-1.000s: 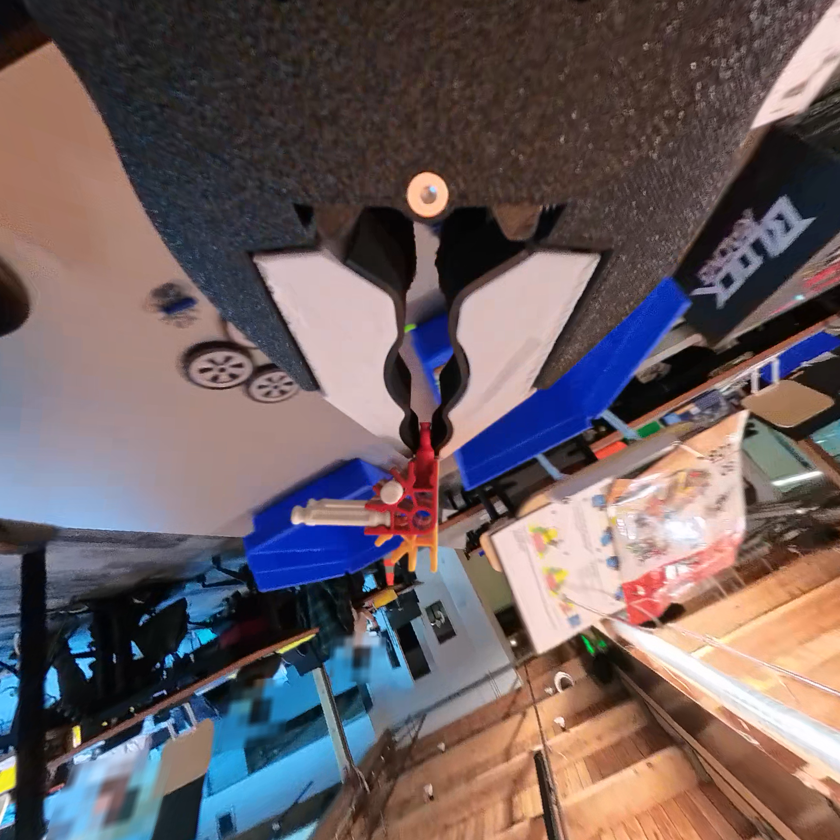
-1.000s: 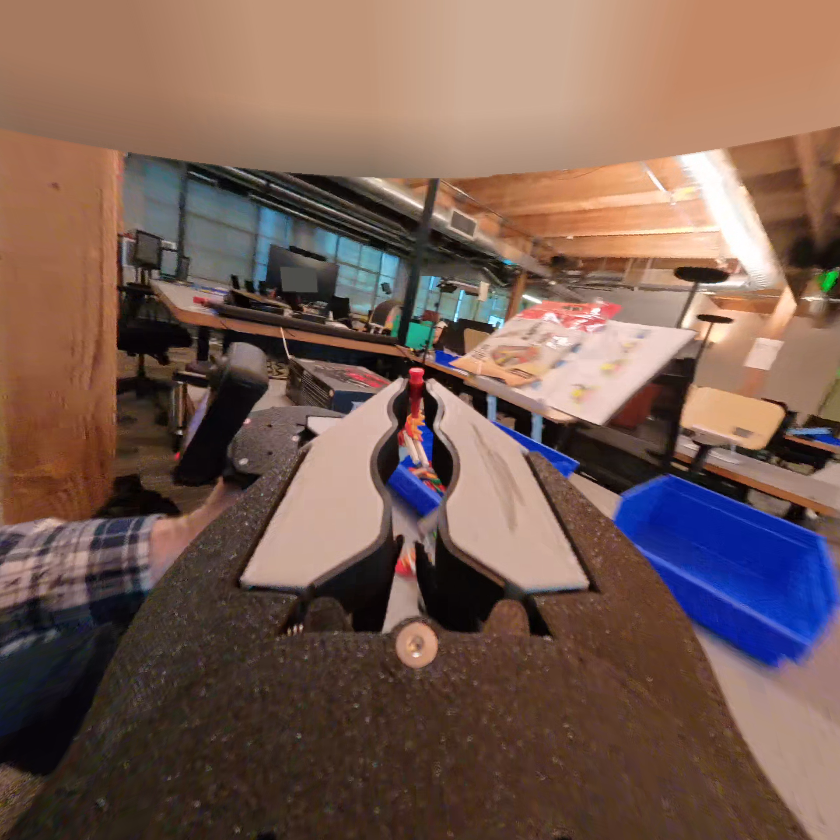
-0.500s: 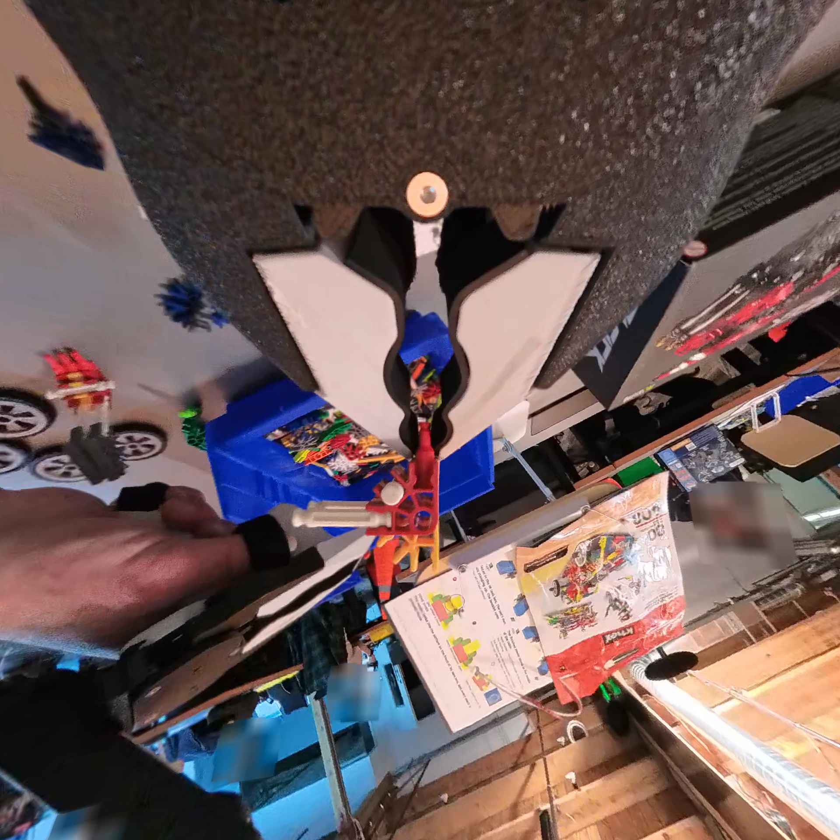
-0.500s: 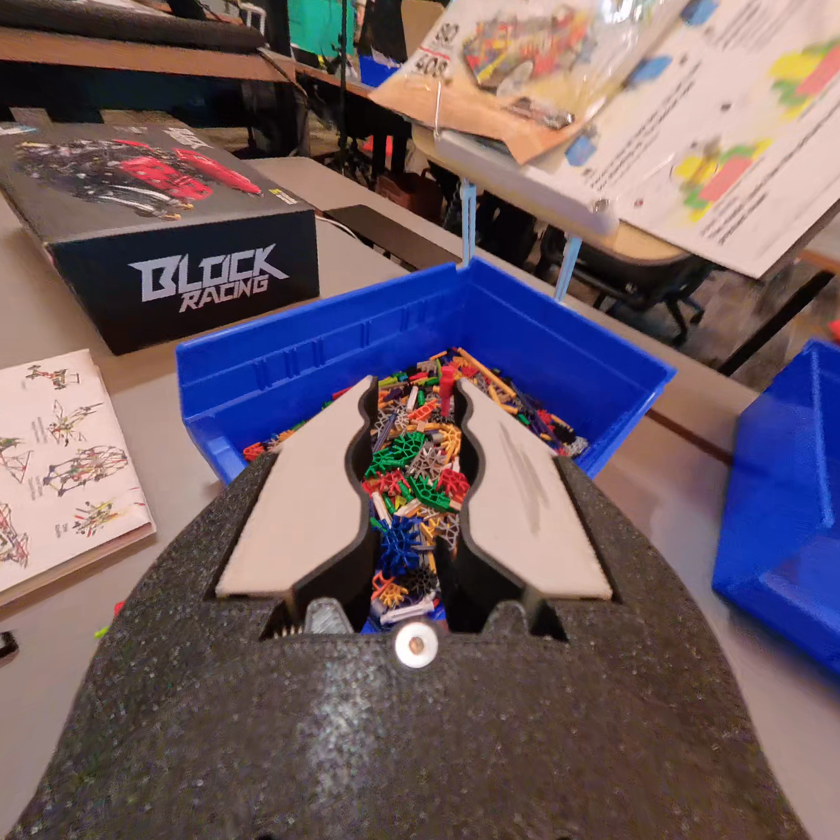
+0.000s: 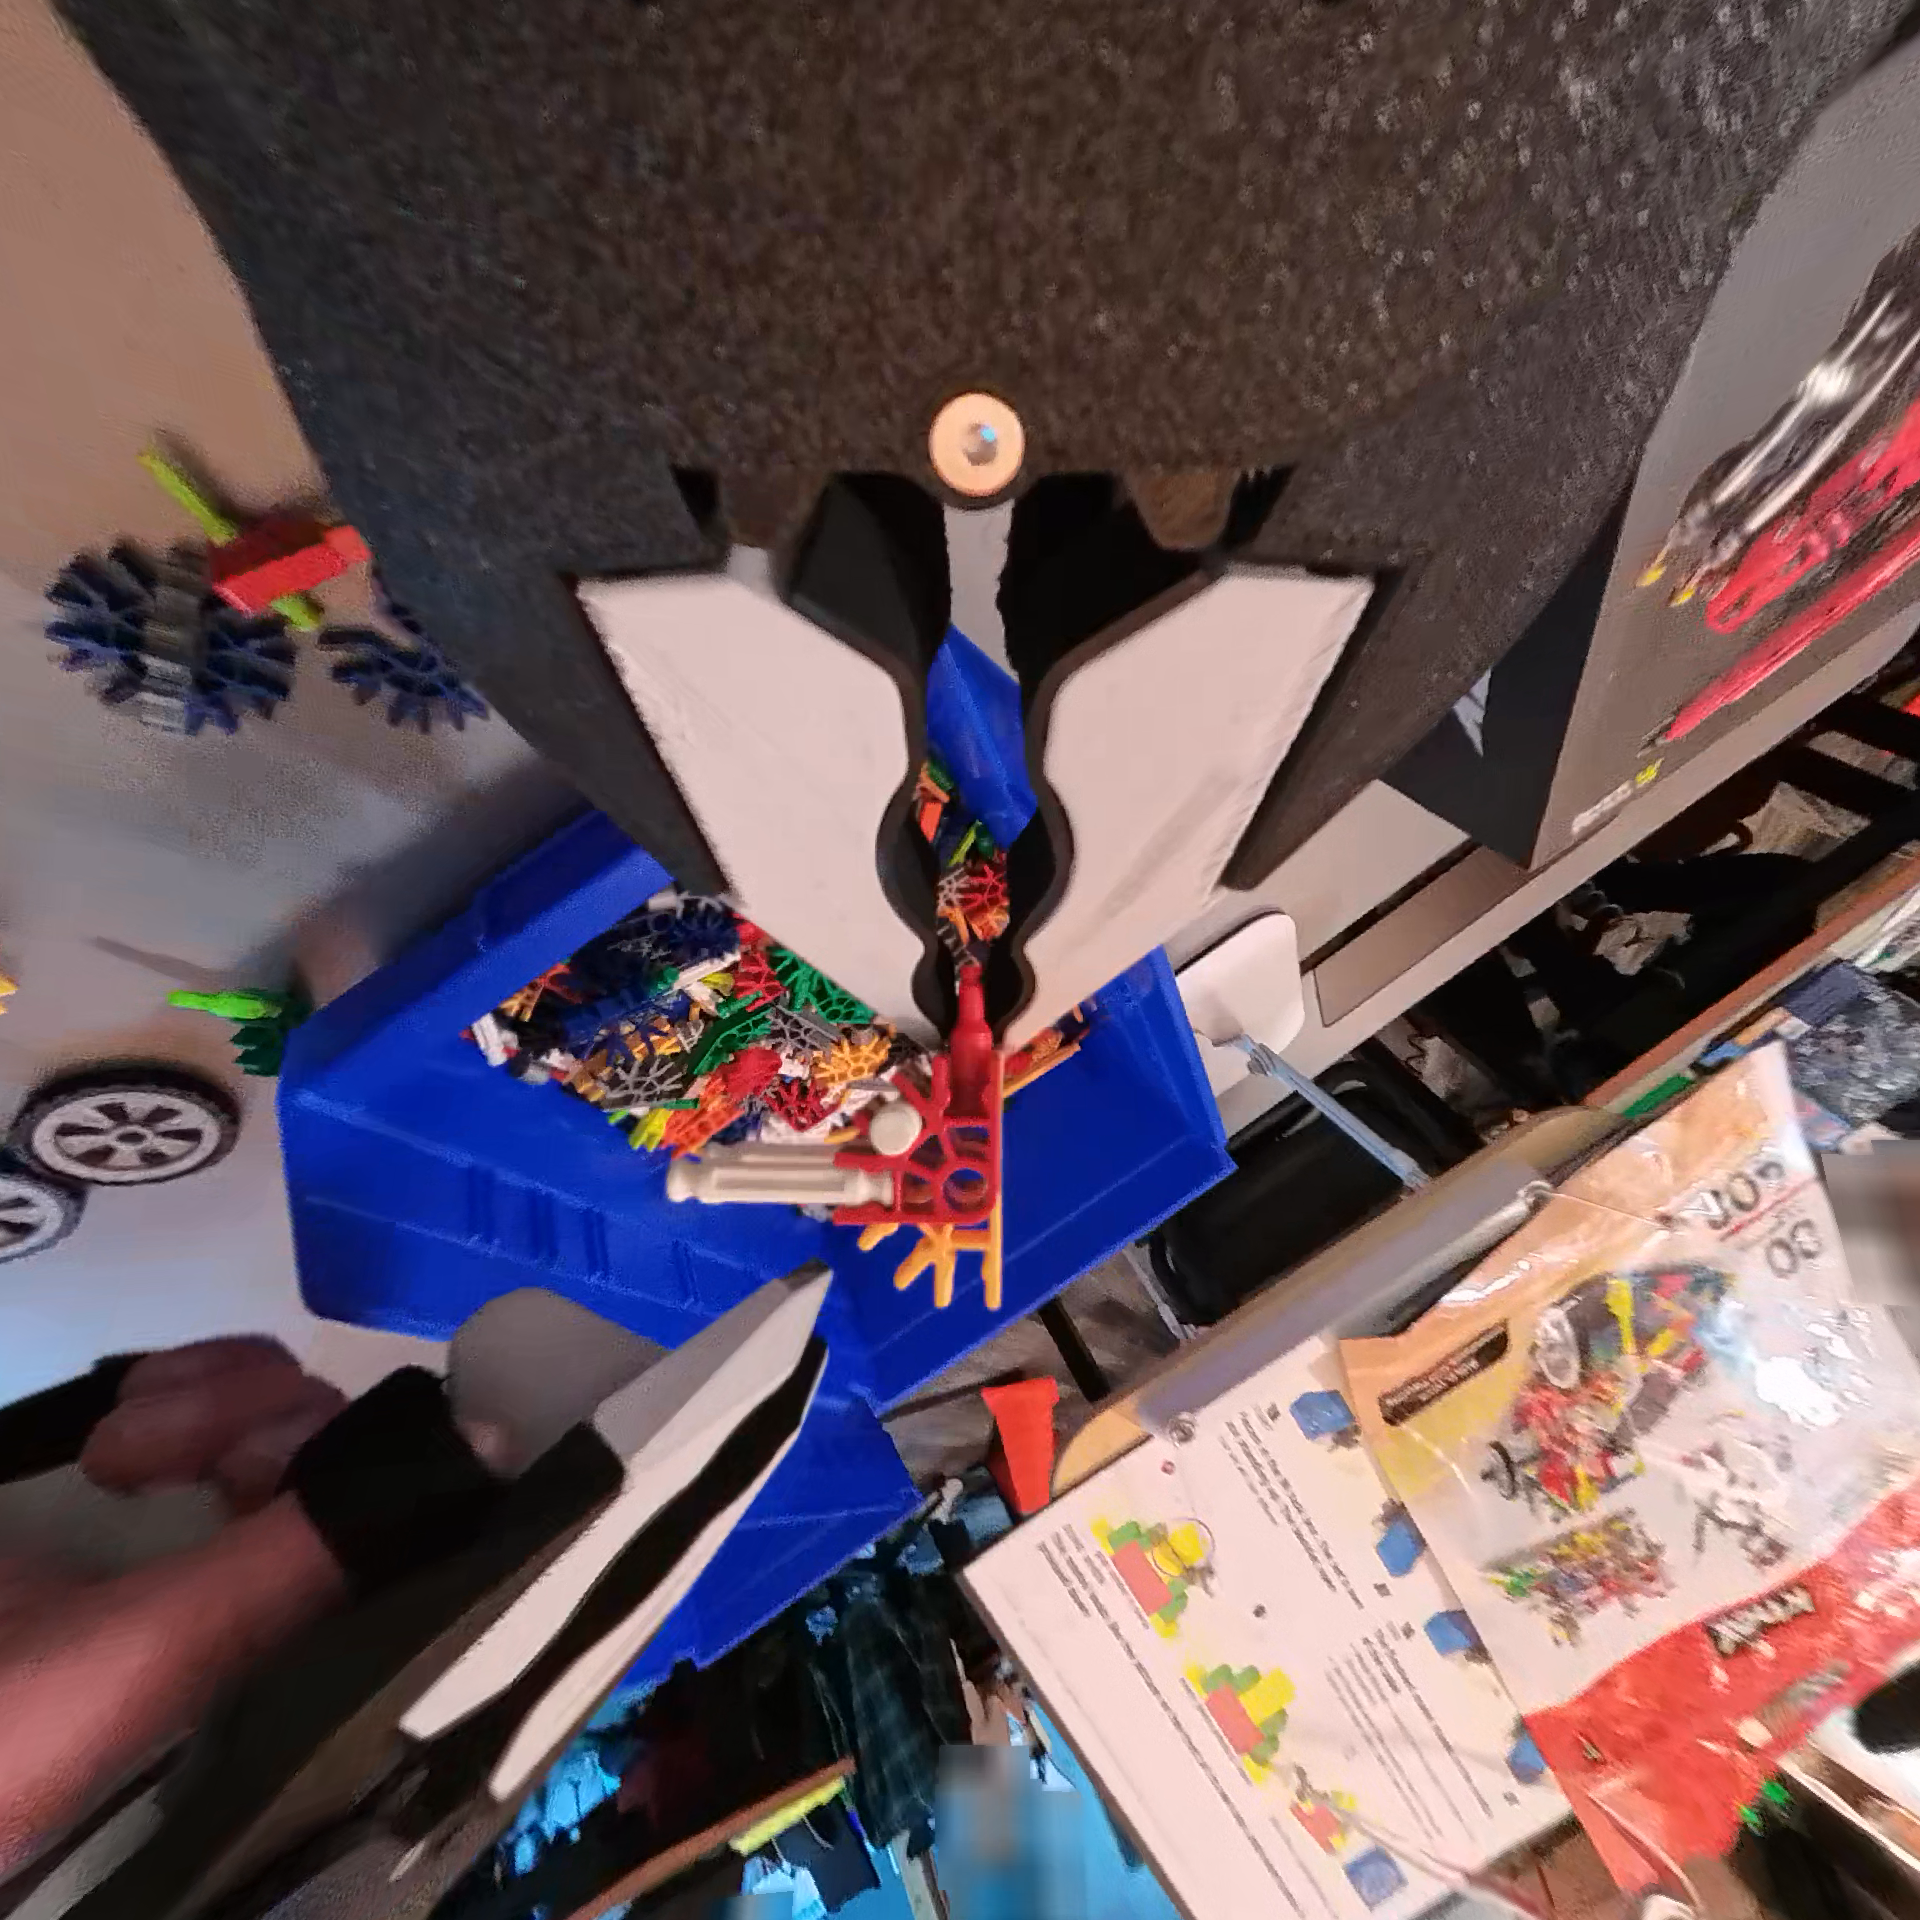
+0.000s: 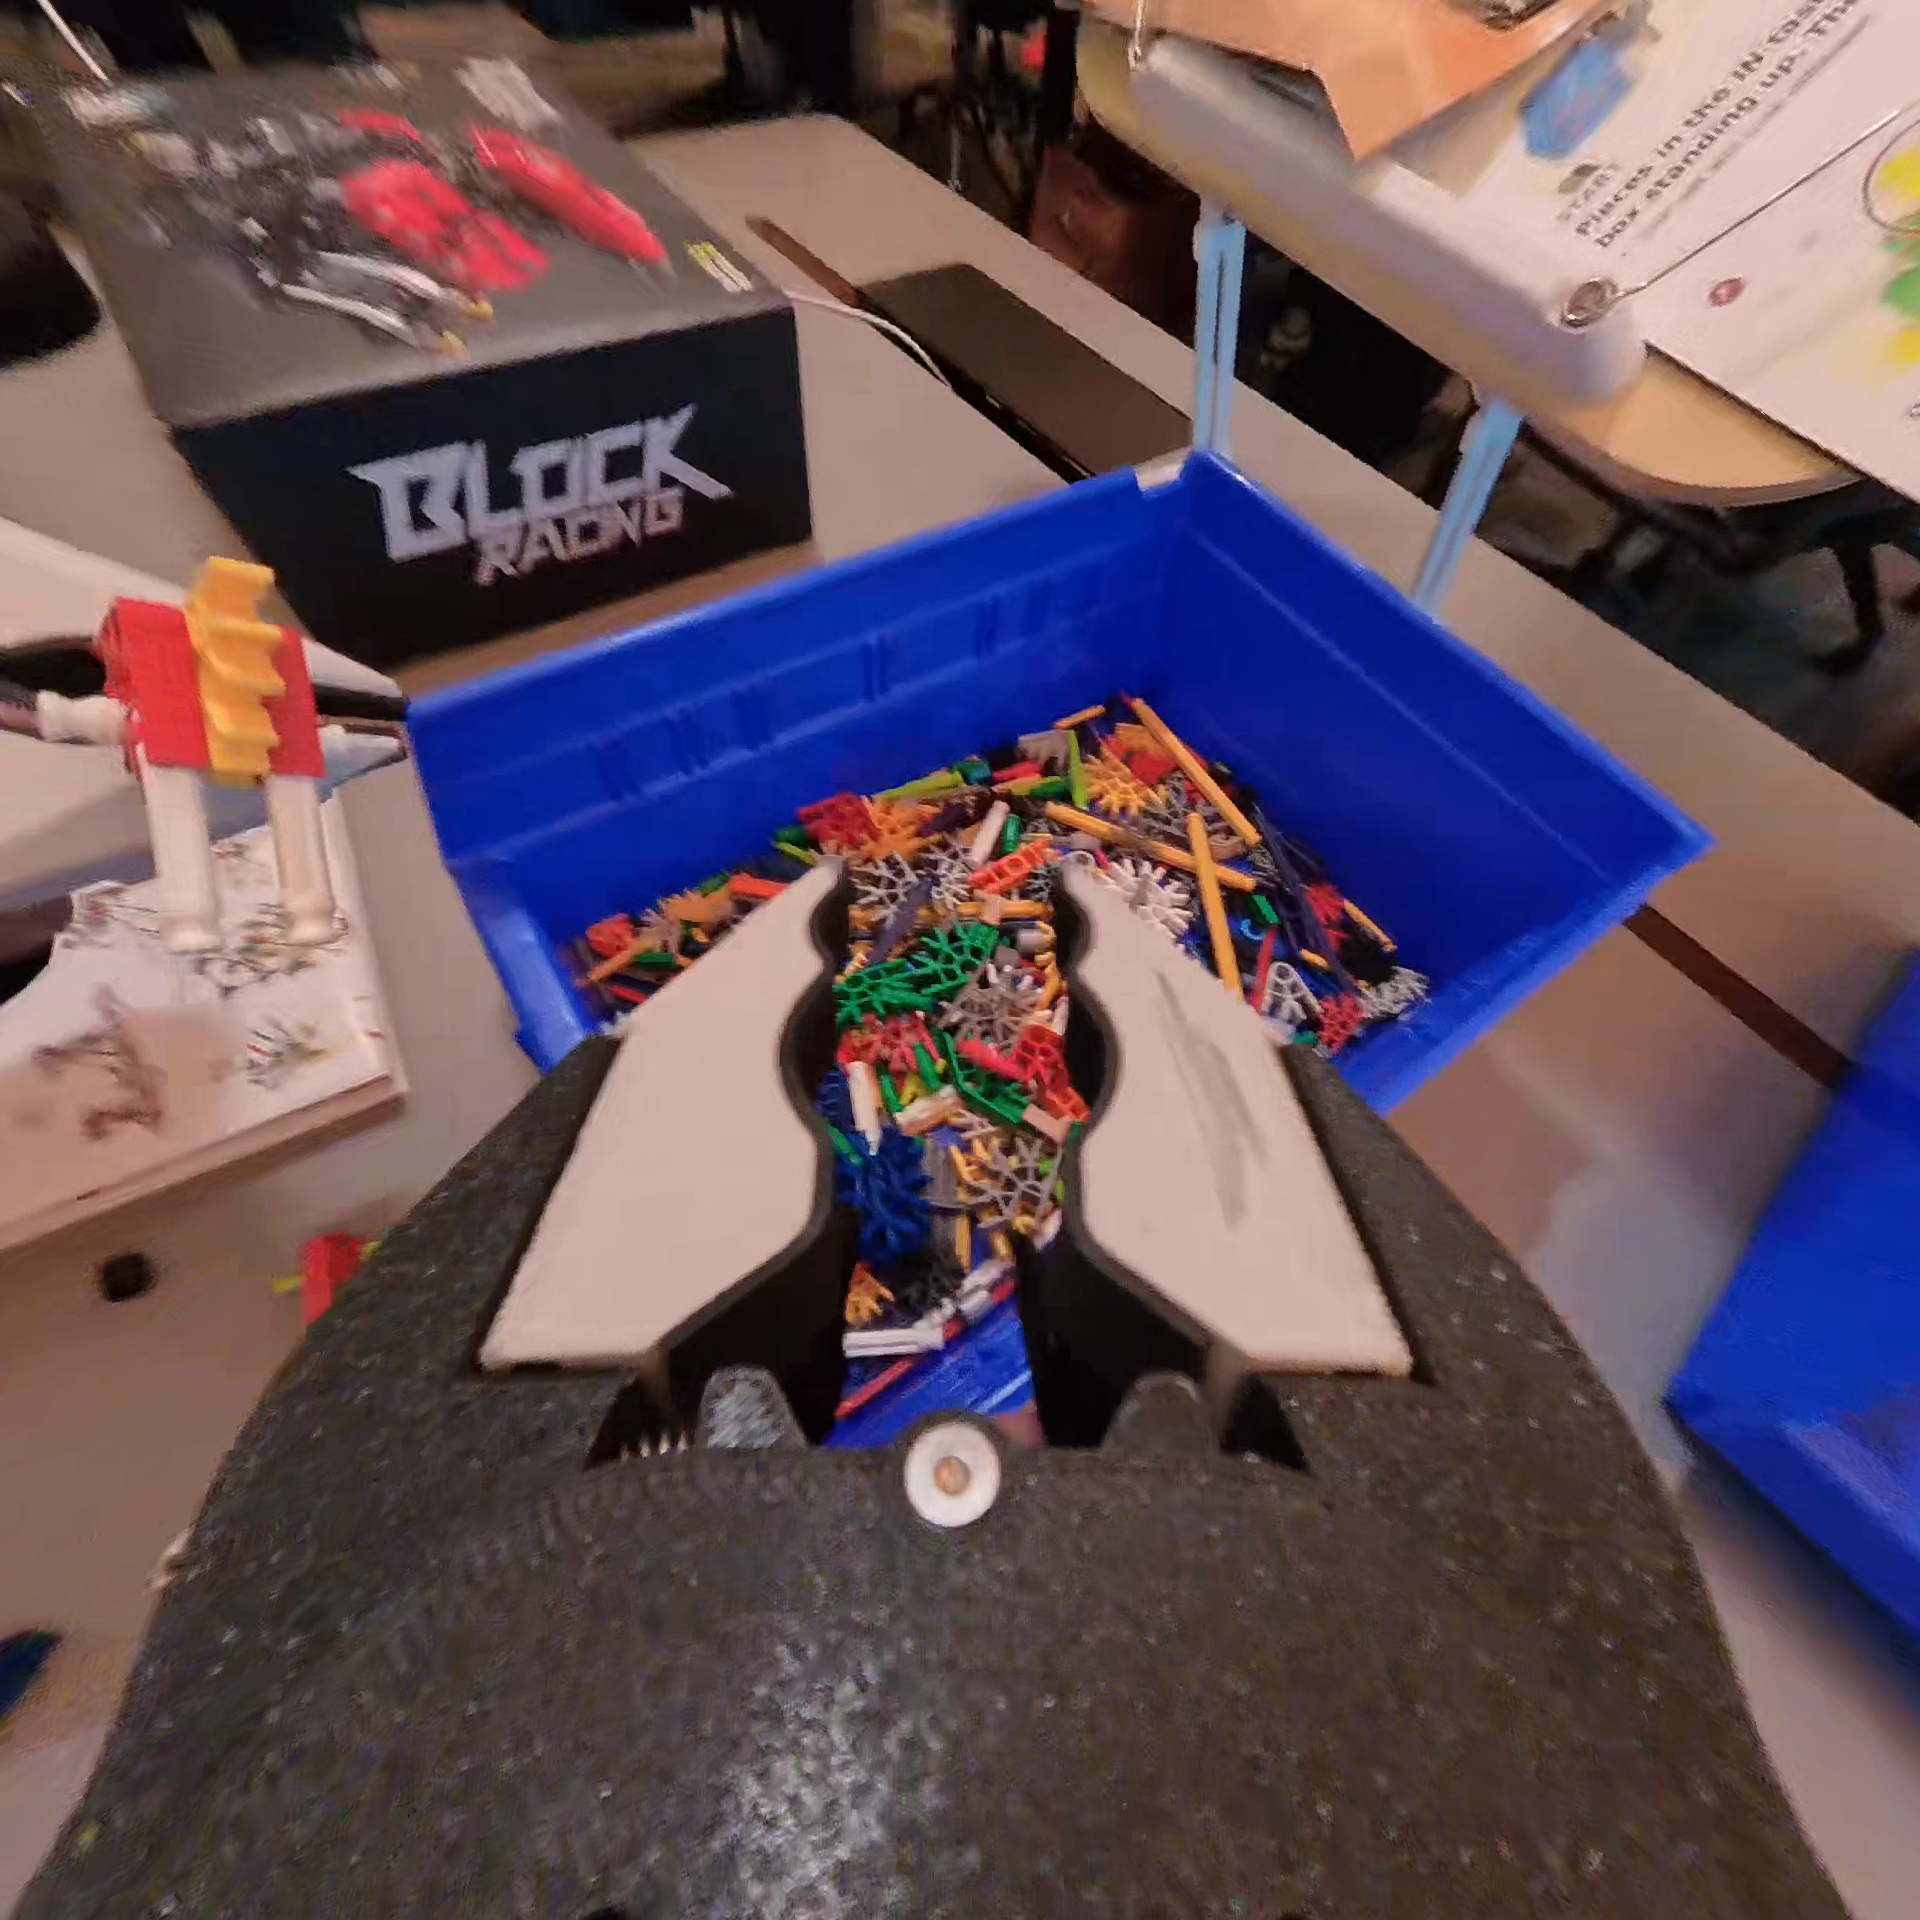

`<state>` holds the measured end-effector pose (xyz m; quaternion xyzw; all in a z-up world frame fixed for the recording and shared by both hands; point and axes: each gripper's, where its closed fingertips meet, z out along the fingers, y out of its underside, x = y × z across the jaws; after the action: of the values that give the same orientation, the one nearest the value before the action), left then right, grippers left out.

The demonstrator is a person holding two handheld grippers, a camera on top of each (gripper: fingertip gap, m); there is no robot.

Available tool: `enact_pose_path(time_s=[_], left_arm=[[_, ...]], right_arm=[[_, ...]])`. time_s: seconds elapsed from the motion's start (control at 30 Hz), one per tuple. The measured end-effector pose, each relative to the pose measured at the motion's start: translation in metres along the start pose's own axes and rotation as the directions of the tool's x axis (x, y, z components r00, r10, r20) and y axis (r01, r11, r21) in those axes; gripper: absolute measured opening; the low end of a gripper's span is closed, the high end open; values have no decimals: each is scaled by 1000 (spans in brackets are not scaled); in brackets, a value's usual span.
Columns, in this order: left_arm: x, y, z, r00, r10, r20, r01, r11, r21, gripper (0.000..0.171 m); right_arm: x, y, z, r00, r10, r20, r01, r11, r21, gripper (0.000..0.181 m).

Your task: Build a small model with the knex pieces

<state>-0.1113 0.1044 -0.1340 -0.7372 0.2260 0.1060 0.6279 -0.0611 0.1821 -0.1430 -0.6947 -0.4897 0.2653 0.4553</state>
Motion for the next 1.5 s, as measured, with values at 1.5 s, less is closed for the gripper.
enact_pose_path(time_s=[1.5], left_arm=[[1,-140,112,845,347,-407,-216,917,334,26]], right_arm=[[49,-76,-53,881,297,368,-453,751,480,3]])
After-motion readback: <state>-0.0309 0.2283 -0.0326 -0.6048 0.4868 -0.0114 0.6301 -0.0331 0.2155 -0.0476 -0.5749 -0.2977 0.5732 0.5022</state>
